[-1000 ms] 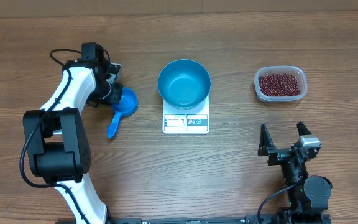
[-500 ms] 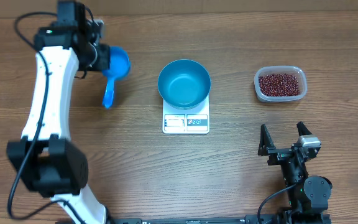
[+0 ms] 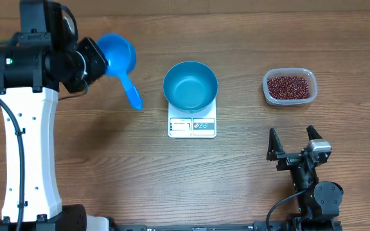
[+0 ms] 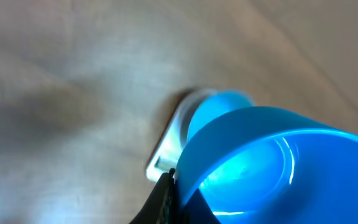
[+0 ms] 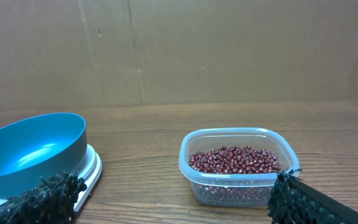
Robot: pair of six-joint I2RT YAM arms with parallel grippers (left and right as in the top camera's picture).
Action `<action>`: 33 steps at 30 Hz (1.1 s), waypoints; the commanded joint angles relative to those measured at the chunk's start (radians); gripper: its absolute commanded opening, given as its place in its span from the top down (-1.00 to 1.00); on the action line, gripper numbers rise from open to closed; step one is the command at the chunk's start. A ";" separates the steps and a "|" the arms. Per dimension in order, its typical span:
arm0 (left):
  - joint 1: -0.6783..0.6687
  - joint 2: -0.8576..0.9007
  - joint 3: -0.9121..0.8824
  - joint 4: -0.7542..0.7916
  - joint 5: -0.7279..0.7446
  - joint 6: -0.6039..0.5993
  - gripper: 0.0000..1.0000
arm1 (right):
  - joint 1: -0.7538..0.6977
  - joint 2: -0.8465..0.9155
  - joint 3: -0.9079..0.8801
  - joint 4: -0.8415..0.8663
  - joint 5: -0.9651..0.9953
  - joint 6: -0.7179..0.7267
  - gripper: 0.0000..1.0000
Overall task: Scoop item into bowl and weigh 150g on scale
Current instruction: 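Lift the blue scoop with the left gripper toward the scale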
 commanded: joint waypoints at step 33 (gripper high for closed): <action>-0.513 0.002 -0.055 -0.232 -0.345 -0.784 0.92 | -0.001 -0.007 -0.011 0.002 0.031 -0.008 -1.00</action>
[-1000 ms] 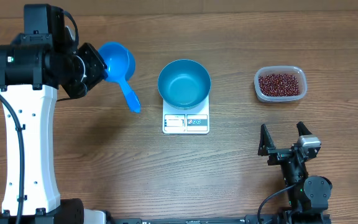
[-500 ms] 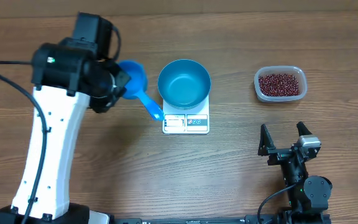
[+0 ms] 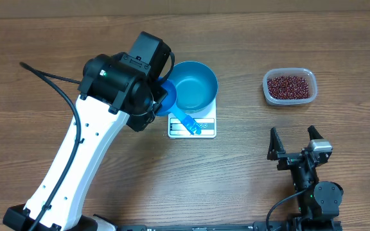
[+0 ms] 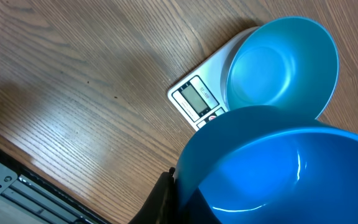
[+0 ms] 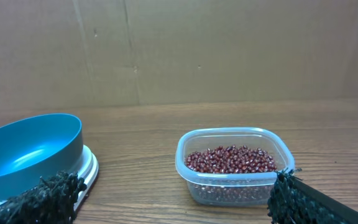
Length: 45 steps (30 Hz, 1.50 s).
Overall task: Scoop item into bowl and weigh 150g on scale
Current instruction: 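Lift the blue scoop with the left gripper toward the scale, then reach the right gripper to the scoop handle above the bowl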
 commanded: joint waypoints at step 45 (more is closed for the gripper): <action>-0.019 0.002 -0.004 -0.021 0.080 -0.378 0.91 | -0.001 1.024 0.935 -0.323 -0.981 0.879 -0.93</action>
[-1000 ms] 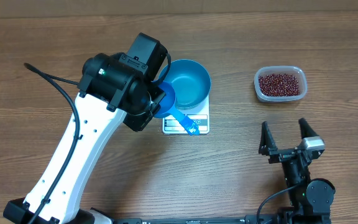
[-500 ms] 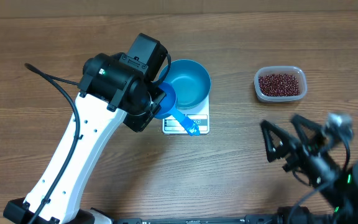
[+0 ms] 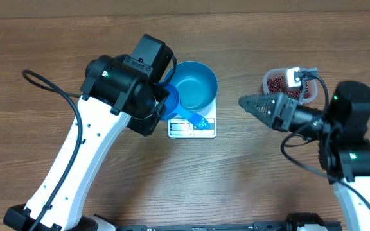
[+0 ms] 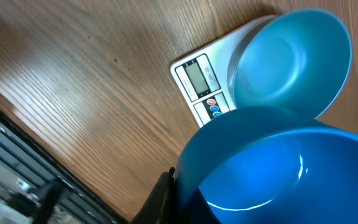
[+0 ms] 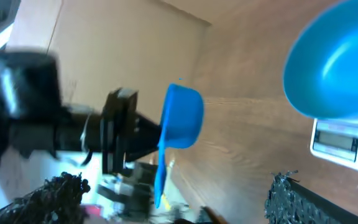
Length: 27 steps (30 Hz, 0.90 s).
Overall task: Scoop item into bowl and weigh 150g on scale
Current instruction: 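Reach the right gripper to the scoop handle above the bowl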
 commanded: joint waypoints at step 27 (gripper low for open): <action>-0.004 0.079 0.000 0.084 0.147 -0.439 0.92 | 0.554 0.024 0.019 0.264 0.792 0.371 -0.64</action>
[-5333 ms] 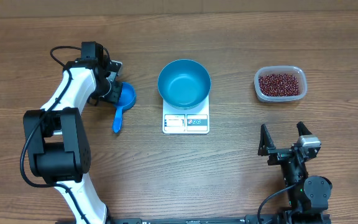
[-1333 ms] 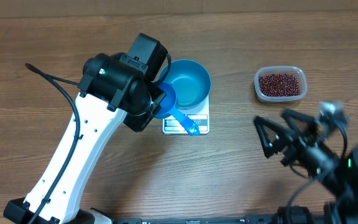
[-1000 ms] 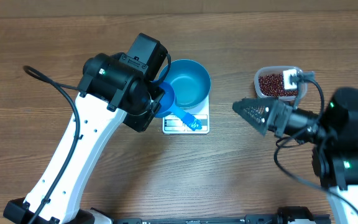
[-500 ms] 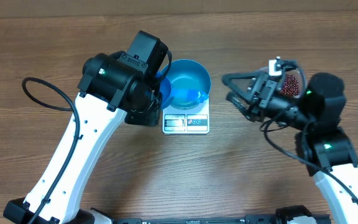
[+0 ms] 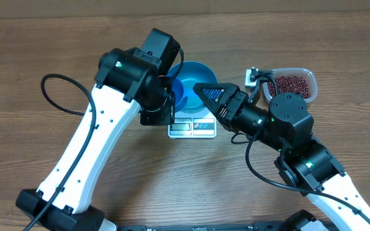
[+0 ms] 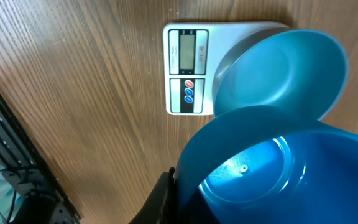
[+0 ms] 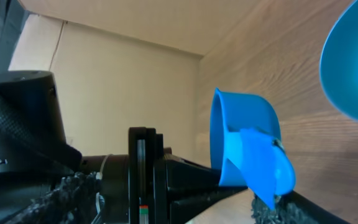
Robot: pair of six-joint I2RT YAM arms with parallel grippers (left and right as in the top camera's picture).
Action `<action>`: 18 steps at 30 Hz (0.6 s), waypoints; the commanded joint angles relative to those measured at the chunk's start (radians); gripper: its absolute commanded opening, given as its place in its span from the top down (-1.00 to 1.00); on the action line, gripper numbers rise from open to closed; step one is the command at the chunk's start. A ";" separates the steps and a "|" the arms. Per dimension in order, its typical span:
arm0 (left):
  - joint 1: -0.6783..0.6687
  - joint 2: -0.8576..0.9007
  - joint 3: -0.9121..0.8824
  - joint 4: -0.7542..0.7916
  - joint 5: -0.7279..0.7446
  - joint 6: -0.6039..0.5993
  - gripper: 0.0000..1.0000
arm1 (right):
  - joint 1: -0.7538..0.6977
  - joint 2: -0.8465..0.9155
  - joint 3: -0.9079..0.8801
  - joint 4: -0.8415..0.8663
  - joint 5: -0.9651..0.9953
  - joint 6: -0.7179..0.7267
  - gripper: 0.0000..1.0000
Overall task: Scoop item into bowl and weigh 150g on scale
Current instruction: 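Reach the right gripper to the scoop handle above the bowl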
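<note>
The blue scoop (image 5: 174, 94) hangs just left of the empty blue bowl (image 5: 196, 79), which stands on the white scale (image 5: 191, 128). My left gripper (image 6: 174, 177) is shut on the rim of the scoop's cup (image 6: 278, 177). In the right wrist view the scoop (image 7: 244, 140) points its handle (image 7: 267, 171) at me. My right gripper (image 7: 176, 194) is open, and the handle's tip is beside its right finger (image 7: 272, 208). Overhead, the right gripper (image 5: 203, 92) reaches over the bowl's front edge to the scoop. Red beans fill the clear tub (image 5: 290, 85).
The left arm's black cable (image 5: 60, 96) loops out to the left. The right arm (image 5: 288, 135) stretches across the table from the front right, between the scale and the bean tub. The scale's display (image 6: 186, 51) faces the front edge.
My right gripper was short of the scale on its right and is now at the scoop's handle by the bowl. The left wrist has turned, still holding the scoop.
First my left gripper held the scoop far left of the scale while the right arm sat folded at the front right. Then the scoop hung beside the bowl. Later the right arm was raised, pointing at the scoop, and now its open fingers are at the handle.
</note>
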 commanded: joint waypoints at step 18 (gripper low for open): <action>-0.004 0.005 0.000 -0.015 0.048 0.092 0.92 | 0.009 0.085 0.019 -0.019 0.092 -0.116 -0.08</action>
